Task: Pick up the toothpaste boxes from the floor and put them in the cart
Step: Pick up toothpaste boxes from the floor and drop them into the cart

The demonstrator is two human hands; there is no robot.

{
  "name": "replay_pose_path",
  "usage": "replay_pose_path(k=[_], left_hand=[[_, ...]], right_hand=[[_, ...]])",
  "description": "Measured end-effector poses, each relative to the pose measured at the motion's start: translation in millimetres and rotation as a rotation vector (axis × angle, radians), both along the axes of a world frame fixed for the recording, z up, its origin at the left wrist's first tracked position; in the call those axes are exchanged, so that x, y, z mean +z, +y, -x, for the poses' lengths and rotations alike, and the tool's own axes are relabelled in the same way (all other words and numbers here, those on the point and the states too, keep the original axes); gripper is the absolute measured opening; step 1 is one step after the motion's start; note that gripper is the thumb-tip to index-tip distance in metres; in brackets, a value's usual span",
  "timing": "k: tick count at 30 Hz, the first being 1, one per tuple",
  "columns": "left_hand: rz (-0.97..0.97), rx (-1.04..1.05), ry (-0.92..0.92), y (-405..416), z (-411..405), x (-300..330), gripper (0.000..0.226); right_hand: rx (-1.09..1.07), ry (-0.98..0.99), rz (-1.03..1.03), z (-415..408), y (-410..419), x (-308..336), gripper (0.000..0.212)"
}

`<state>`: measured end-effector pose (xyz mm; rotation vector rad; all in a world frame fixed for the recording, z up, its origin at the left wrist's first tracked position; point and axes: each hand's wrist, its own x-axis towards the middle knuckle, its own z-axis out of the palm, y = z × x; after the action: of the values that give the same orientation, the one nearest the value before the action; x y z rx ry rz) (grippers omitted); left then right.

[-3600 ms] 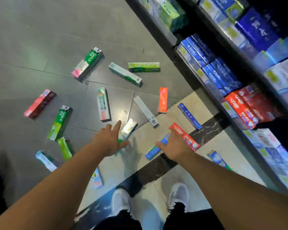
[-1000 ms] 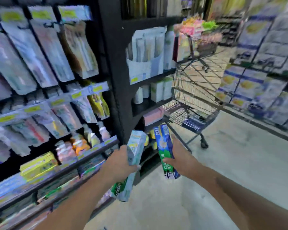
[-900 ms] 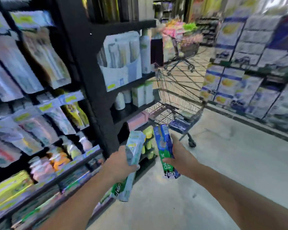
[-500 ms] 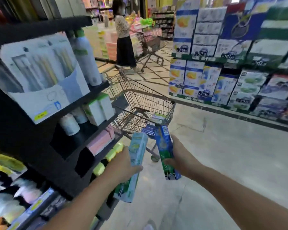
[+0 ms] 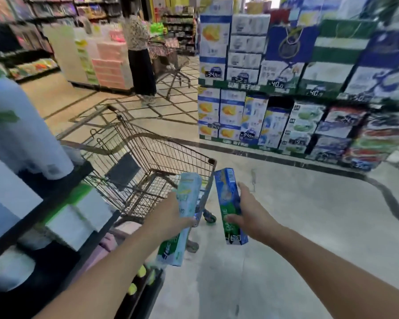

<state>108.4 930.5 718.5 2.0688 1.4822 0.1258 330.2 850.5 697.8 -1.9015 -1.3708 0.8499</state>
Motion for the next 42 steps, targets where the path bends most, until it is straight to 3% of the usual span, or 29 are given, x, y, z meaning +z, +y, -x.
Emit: replay_pose_path(k=[9, 17, 23, 35, 42], left_hand=[[0.086, -0.007, -0.017, 114, -106, -29, 0.072], [0.046, 0.202, -0.072, 210, -151, -22, 0.062], [0.103, 0.408, -0.123, 268, -124, -43, 0.056], [0.361, 0.765, -0.286, 366, -86, -156, 0.054], [0.47, 1.027, -0.368, 380, -102, -250, 0.053]], right_hand=[[0.022, 0.08, 0.013, -98, 110, -19, 0.076], [0.21, -0.022, 0.067, -158, 242, -16, 0.078], [0.341, -0.063, 0.132, -132, 341, -46, 0.084], [0.545, -0.293, 0.294, -54, 472, -150, 0.067], [0.702, -0.438, 0.544, -39, 507, -254, 0.084]])
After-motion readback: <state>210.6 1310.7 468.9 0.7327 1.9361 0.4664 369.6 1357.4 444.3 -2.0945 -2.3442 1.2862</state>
